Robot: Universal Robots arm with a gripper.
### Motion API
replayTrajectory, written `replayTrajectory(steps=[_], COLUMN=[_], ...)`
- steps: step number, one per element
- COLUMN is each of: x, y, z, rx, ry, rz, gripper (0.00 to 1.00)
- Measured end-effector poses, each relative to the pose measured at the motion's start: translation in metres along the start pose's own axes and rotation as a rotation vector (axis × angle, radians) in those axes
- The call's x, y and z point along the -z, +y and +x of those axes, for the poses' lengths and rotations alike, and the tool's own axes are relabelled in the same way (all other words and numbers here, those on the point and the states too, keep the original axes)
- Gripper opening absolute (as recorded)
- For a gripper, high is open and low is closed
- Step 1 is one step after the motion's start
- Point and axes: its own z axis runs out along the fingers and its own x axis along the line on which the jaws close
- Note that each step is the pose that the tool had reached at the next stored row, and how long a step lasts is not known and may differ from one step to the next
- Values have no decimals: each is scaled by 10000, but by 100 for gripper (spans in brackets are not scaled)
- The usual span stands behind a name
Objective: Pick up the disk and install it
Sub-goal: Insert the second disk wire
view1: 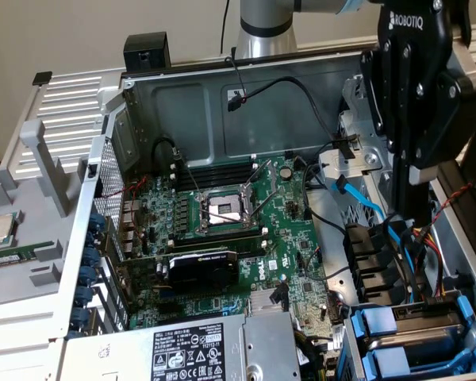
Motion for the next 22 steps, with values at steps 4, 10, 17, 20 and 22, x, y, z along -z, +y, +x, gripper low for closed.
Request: replayTrajectory(steps=[4, 10, 17, 20, 22], x=[-15, -36, 12, 28, 30], y=[2, -9, -100, -105, -104], z=[51, 116, 167, 182, 186], rx=[-11, -18, -16, -30, -68], ry=[-219, -484, -661, -810, -1001], rz=[19, 26, 14, 11, -5], gripper=[17, 17, 17, 17, 17])
